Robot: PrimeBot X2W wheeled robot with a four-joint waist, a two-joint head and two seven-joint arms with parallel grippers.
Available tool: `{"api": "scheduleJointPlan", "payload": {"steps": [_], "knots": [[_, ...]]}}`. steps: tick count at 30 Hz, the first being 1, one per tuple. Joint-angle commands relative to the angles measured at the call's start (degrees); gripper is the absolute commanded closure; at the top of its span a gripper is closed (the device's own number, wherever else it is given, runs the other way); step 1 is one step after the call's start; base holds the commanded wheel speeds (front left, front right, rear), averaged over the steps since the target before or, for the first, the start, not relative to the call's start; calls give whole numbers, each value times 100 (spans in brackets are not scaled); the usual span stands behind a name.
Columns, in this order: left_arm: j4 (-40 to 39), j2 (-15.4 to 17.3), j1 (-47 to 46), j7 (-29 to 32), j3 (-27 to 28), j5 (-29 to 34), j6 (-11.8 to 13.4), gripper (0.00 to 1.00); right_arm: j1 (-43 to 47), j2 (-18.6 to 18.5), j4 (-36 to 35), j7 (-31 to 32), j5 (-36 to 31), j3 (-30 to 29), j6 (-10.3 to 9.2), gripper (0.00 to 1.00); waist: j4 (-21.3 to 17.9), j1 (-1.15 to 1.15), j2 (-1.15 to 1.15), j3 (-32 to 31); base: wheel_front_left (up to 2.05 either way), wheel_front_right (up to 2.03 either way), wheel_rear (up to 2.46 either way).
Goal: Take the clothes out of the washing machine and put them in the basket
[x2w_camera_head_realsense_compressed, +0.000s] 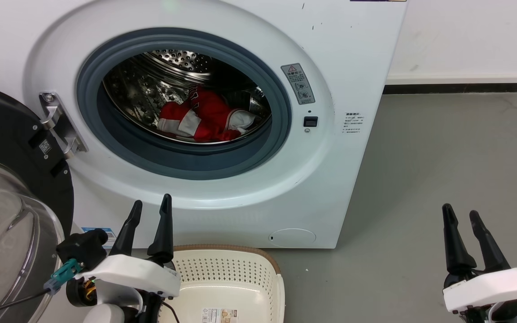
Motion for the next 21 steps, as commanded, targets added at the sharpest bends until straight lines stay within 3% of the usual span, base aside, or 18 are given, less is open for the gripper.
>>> {"api": "scheduleJointPlan", "payload": {"steps": [1, 21], "knots": [[-74, 48, -122, -57, -29, 160, 39, 0, 7, -27, -120, -22, -172, -12, 0, 0, 0, 0, 0, 2, 0, 0, 0], [-156, 97, -29, -335, -132, 1138, 291, 0, 182, -27, -331, -40, -1312, -51, 0, 0, 31, 0, 0, 6, 0, 0, 0]]}}
